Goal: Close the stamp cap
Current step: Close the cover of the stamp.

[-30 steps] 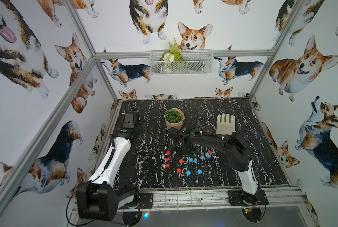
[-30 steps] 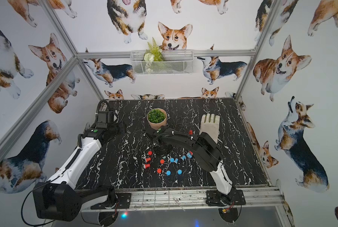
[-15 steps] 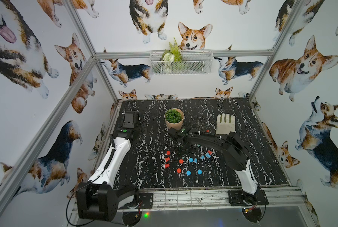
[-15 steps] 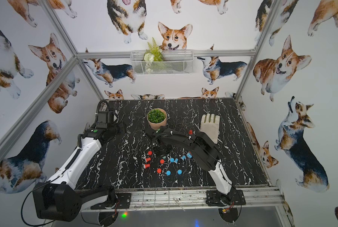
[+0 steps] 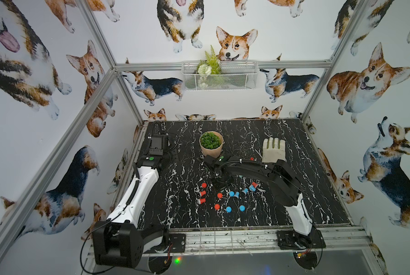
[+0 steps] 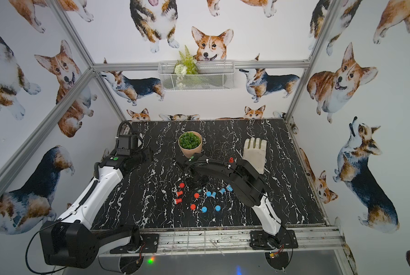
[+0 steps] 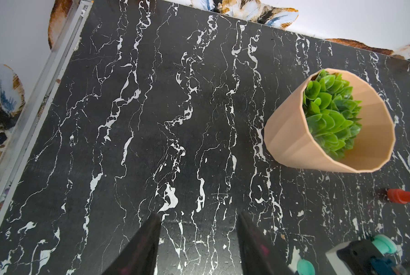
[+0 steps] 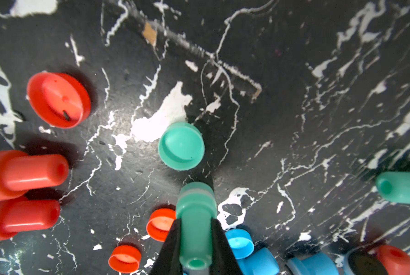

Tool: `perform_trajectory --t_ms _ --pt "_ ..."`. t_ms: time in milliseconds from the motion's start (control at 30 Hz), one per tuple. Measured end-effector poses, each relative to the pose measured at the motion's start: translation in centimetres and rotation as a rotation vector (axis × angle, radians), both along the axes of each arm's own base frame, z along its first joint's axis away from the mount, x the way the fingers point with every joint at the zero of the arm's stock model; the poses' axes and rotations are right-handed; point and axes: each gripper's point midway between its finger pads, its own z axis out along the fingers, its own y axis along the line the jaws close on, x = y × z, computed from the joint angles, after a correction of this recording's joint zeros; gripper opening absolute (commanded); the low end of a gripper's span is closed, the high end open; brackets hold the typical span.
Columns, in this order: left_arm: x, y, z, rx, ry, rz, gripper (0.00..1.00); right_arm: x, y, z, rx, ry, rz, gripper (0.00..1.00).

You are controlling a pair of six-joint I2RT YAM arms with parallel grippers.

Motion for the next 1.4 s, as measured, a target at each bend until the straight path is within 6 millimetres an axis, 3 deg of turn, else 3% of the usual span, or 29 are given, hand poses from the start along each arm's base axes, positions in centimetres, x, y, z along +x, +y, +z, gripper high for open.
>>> perform_trajectory --t_ms 433,600,1400 --pt "0.0 0.0 0.0 0.000 0.000 0.000 0.55 -0.4 -0.5 -0.4 -0.011 0.011 0.000 0.10" --pt "0.0 0.0 0.0 0.000 0.000 0.000 0.55 -0.5 -0.5 -0.9 -0.015 0.025 0.000 0.00" --pt "0.0 0.0 0.0 0.000 0.001 0.001 0.55 -1.0 -1.2 -2.4 -0.007 0.117 -0.060 0.00"
